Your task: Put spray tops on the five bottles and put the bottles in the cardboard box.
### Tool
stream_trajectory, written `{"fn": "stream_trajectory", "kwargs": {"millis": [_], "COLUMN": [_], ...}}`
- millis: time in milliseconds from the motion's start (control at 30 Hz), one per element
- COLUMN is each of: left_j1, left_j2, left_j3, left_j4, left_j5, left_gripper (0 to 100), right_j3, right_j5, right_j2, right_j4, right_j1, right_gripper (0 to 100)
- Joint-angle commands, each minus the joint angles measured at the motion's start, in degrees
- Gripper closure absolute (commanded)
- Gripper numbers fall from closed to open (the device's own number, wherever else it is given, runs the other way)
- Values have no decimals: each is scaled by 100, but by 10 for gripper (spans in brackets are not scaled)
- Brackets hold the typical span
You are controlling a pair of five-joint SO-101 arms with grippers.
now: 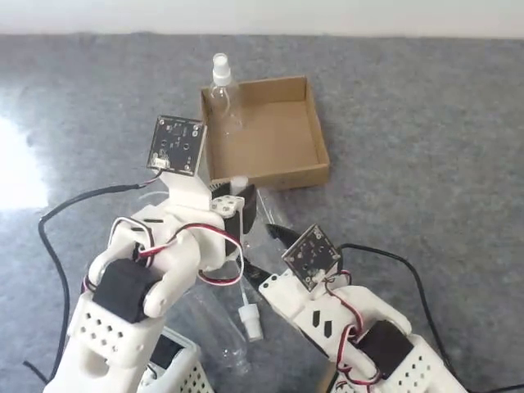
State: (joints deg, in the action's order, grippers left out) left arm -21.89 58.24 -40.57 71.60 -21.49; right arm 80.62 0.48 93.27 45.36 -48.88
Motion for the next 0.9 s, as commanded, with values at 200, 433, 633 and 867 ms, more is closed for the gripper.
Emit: {"fn": "stream_trajectory", "kwargs": {"millis": [200, 433, 633, 867], "left_j1": [-563, -563, -589, -571], "left_j2": [26, 26, 26, 26], "left_j3": [-57, -48, -31, -22], "left_j4": [105, 105, 229, 229], "left_j5": [97, 97, 308, 325], "left_gripper": [988, 988, 988, 988], "right_j3": [-35, -70, -35, -44], "right_j5": [26, 18, 18, 18], "right_j2": [154, 154, 154, 154], "right_j4": [-338, -497, -690, -708], "right_j1": [180, 593, 760, 760], "right_gripper": [946, 946, 946, 946]}}
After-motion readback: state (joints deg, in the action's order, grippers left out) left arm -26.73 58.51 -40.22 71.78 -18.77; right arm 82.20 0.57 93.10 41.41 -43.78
